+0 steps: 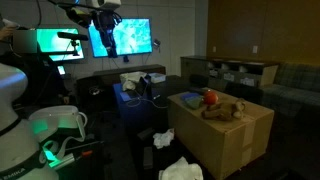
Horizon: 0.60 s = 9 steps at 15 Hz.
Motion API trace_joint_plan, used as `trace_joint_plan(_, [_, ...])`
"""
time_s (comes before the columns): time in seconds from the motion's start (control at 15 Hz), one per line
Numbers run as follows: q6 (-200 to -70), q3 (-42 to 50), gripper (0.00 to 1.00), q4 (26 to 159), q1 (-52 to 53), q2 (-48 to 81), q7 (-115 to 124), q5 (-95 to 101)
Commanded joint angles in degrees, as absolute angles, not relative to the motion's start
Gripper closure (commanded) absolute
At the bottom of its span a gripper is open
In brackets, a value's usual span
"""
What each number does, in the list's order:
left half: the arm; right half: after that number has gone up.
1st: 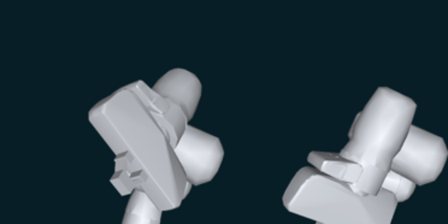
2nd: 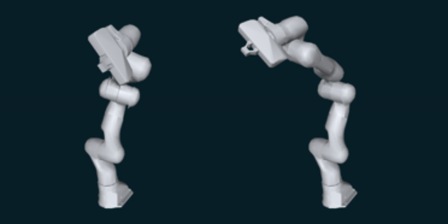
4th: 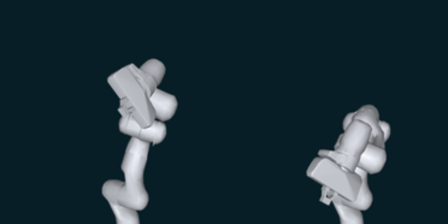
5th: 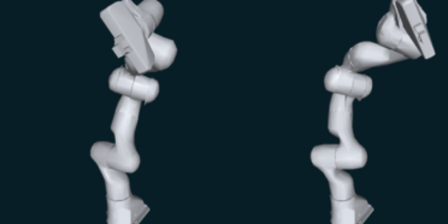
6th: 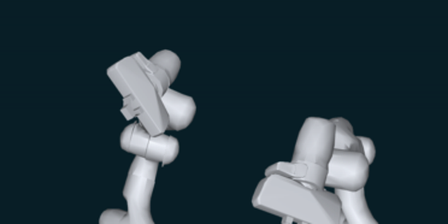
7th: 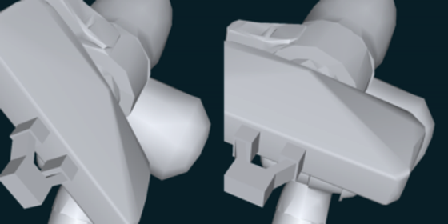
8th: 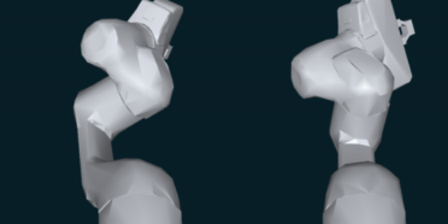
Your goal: Put the items on the table on to the box and the items on the box on to the table.
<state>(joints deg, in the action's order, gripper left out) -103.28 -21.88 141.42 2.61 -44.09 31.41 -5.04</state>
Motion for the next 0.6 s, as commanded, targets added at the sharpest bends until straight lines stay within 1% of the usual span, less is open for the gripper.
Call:
trace_joint_plan(0.0, [-103.2,-21.4,0.00,141.1,3.3,-43.9,31.8,-4.6])
trace_joint_plan(0.53, [-105.3,-20.3,0.00,140.5,2.5,-42.1,29.1,-2.2])
